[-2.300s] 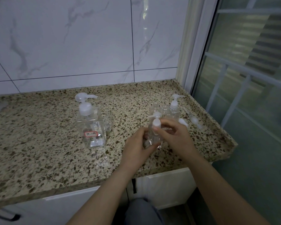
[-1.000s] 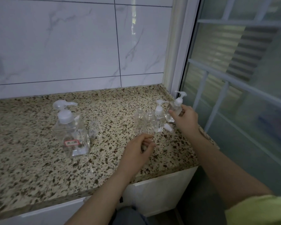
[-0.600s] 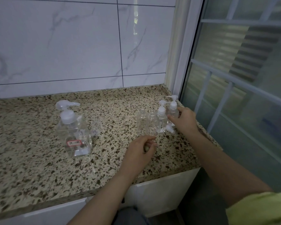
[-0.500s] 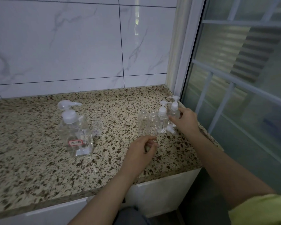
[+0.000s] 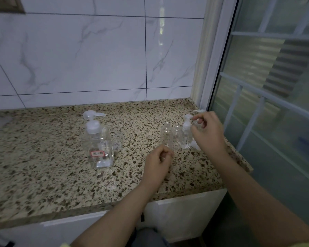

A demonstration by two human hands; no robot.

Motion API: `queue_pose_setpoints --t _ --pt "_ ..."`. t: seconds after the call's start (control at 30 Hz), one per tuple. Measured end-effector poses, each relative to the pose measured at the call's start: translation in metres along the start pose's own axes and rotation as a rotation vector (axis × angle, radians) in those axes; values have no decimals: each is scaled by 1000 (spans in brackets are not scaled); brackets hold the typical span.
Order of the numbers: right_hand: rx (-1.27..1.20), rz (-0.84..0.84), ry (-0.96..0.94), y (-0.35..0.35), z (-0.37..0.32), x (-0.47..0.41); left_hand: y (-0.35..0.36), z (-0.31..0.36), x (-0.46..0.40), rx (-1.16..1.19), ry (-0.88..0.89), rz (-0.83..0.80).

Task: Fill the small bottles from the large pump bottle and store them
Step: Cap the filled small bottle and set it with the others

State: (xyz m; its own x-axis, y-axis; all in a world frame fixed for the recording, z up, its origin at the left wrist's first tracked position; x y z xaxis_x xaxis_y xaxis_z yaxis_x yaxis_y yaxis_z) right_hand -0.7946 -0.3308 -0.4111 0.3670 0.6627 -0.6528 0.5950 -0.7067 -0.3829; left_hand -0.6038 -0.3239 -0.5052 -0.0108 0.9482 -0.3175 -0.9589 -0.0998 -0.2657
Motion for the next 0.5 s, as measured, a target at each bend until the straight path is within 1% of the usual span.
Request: queue_pose_setpoints --t 0.1,0.17,0.23,0.3,0.4,0.5 --pt "38 -139 -140 24 -31 6 -9 -3 -1 77 -106 34" --pt "124 -245 -200 46 -39 11 -17 -2 -1 87 -123 38" --pt "200 -310 -241 63 -44 14 -27 -2 -1 81 -126 33" --pt "255 -347 -258 72 -46 17 -37 -3 0 92 -135 33" --pt "353 -351 -291 75 -52 22 -51 -2 0 90 -122 26" --pt "337 -368 -307 77 -59 27 -64 -4 -4 46 -106 49"
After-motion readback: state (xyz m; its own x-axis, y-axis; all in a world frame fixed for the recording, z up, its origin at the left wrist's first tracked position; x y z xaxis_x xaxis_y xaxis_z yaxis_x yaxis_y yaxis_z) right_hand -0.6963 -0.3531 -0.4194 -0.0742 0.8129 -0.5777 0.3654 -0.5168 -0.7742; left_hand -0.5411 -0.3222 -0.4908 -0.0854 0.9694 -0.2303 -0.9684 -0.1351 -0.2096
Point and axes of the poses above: each hand's wrist, its own x-axis away from the middle knuckle, its own y-axis out of the palm, z = x × y, the point moved 9 cm from there along -x, towards the middle knuckle, and after that the axes turned 8 degrees about z, right-handed, at the moved point
